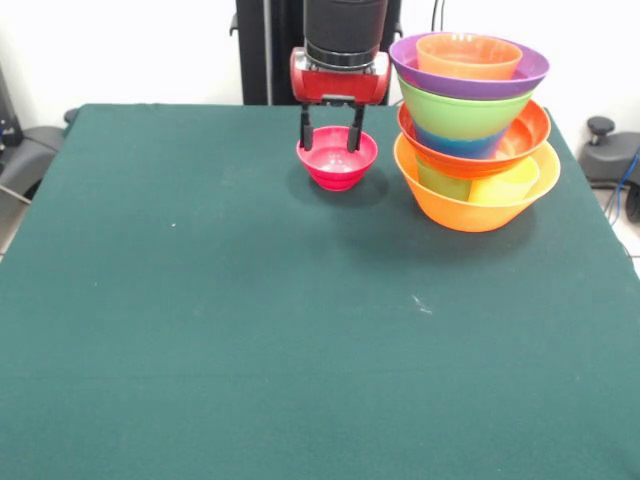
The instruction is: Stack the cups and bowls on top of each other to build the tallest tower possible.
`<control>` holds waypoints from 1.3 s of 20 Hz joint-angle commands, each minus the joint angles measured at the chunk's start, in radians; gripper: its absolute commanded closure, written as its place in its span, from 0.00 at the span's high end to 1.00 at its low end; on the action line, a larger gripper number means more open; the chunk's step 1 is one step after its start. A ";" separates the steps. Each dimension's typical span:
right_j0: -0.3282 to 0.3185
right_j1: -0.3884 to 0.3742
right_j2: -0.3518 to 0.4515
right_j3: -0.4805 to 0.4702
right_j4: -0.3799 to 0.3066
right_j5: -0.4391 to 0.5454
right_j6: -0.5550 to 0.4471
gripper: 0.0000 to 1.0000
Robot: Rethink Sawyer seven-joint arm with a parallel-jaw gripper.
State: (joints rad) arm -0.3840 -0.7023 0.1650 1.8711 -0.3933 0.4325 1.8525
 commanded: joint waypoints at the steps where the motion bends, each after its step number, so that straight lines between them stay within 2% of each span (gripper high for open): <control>1: -0.010 0.035 0.096 0.010 -0.097 -0.036 -0.077 1.00; 7: -0.028 0.030 0.110 0.019 -0.115 -0.025 -0.082 1.00; 26: -0.030 0.156 0.073 -0.041 -0.242 -0.128 -0.032 1.00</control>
State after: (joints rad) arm -0.4024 -0.6156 0.1904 1.8702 -0.5406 0.3846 1.8525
